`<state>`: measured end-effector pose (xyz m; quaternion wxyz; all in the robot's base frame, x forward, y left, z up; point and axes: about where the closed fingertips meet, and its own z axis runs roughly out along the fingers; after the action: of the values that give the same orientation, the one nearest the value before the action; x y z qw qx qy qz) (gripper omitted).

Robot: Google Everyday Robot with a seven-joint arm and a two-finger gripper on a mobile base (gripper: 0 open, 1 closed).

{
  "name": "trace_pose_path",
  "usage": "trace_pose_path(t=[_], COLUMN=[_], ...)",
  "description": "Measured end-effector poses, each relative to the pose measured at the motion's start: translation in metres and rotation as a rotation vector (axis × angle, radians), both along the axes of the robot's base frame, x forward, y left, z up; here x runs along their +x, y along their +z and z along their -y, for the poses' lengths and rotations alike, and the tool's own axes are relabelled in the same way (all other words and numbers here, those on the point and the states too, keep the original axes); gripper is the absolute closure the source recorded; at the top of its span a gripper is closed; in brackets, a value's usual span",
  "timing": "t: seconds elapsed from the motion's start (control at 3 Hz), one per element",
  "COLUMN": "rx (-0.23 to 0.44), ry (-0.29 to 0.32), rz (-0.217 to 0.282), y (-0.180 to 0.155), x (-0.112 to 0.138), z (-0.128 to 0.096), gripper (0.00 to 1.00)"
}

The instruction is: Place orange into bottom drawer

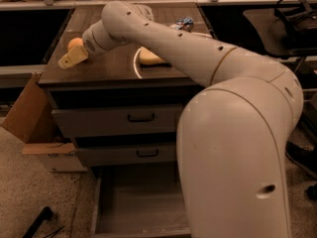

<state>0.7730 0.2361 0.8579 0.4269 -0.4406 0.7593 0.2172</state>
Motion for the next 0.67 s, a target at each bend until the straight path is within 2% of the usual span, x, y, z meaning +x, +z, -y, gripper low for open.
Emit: trace_pose_path(t=[0.67], rx=[0.036], ry=[-0.016], rz=[-0.009], y=[-0.005], x=[0.013], z=[-0.02], gripper=[0.0])
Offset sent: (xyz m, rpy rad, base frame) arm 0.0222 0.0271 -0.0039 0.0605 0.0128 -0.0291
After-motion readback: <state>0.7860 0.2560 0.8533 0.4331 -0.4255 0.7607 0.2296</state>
